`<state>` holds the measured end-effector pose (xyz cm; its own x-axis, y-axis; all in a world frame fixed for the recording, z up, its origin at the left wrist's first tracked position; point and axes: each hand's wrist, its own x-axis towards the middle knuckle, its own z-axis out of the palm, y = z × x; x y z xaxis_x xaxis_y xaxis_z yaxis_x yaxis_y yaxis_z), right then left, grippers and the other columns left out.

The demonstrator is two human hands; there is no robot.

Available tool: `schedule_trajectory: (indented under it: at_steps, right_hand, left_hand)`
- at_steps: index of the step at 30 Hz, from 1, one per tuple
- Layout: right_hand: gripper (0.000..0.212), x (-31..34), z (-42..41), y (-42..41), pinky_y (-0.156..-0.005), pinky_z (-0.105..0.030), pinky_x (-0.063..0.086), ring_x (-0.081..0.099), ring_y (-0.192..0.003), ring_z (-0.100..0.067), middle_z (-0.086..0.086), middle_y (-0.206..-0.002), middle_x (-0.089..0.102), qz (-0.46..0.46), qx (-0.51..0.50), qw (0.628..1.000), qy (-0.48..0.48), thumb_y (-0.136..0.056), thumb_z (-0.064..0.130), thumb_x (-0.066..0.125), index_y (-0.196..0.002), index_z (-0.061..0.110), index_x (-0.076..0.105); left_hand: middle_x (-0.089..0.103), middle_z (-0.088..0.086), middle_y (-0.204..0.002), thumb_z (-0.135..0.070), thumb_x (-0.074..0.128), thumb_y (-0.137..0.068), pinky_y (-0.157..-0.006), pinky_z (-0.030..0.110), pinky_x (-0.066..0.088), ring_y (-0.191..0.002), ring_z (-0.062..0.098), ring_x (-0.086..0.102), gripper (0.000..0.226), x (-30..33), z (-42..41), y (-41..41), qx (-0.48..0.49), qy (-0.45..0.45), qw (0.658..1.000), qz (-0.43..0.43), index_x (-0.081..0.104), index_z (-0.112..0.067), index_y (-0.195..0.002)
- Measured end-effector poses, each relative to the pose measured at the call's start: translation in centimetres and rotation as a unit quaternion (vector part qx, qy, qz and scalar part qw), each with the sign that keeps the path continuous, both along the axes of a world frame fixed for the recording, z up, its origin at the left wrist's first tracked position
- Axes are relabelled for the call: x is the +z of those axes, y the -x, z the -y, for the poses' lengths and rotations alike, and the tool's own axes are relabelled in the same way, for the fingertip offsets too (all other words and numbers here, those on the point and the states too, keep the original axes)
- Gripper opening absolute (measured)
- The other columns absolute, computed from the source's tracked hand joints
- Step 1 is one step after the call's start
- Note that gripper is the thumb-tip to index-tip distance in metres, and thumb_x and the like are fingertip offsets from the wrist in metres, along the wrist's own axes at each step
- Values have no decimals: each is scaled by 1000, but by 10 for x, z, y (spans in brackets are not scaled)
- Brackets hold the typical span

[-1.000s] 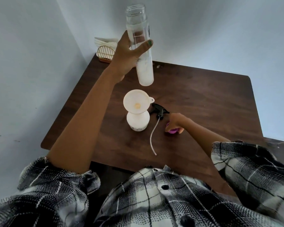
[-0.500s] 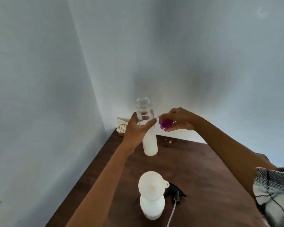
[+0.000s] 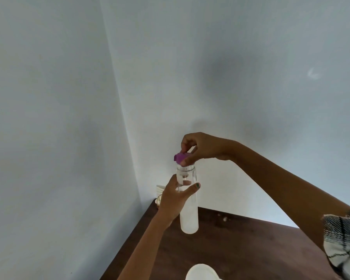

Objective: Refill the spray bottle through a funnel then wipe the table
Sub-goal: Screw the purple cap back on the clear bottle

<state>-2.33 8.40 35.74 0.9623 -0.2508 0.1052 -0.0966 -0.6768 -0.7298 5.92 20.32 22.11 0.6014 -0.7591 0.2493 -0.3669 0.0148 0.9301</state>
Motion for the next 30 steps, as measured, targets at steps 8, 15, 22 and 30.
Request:
schedule_trajectory:
  at_steps: [8,15,22,30]
  right_hand:
    - [49,22,-13,-2,-66,-10,52,59,-87,-5,-2,-118,62,-123,88,974,167,-68,-3,77,-114,13,65]
    - [54,16,-34,-8,-58,-27,52,67,-54,-21,-7,-64,66,-170,-85,915,357,-75,60,66,-72,6,60]
    - [77,9,-32,-6,-67,-28,38,49,-57,-12,0,-58,52,-137,-163,842,497,-84,75,17,-56,11,50]
    - [47,20,-27,-3,-69,-31,55,67,-84,-22,-11,-100,69,-218,-4,939,266,-93,48,46,-106,8,66]
  left_hand:
    - [57,-12,-110,-59,62,-63,-73,15,46,-100,12,60,63,3,-2,1,-15,-31,999,10,41,-34,-117]
    - [57,-14,-110,-55,67,-70,-76,15,45,-102,13,59,66,-4,-4,9,-8,-22,1000,15,43,-29,-125]
    - [58,-11,-110,-53,68,-72,-68,10,44,-97,10,59,58,-9,-8,9,-7,-19,1000,0,43,-30,-119]
    - [58,-11,-110,-58,63,-64,-69,12,44,-98,12,61,66,-8,-7,9,-12,-17,1000,17,44,-30,-120]
